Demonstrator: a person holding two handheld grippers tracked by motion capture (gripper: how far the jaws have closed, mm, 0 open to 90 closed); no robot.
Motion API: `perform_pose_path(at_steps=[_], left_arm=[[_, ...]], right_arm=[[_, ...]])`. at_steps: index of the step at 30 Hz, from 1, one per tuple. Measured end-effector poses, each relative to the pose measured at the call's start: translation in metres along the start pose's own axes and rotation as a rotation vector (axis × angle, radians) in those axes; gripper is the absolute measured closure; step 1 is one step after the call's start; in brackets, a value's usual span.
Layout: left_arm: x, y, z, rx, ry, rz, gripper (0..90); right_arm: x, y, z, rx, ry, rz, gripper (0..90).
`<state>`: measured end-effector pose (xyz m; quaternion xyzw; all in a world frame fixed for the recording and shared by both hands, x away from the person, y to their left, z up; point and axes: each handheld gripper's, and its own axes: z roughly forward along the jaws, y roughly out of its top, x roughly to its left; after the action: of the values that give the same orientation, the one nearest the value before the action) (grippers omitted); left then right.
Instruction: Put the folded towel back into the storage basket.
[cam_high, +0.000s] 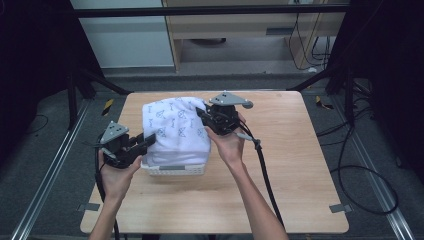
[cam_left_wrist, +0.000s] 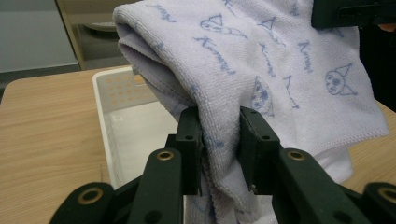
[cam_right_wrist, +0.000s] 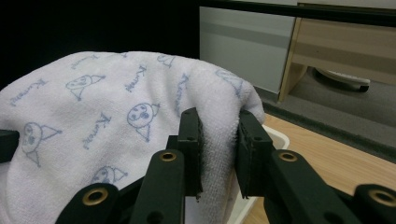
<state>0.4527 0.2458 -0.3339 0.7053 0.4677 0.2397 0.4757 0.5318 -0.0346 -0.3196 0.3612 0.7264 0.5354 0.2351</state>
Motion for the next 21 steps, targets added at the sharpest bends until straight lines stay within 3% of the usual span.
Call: perform_pose_path(at_steps=[21], left_arm=[[0.024,-0.007,0.018,0.029,0.026,-0.029,70.4]], right_arm=[[0.001,-0.007,0.037,0.036,-0.003,-0.002,74.3]])
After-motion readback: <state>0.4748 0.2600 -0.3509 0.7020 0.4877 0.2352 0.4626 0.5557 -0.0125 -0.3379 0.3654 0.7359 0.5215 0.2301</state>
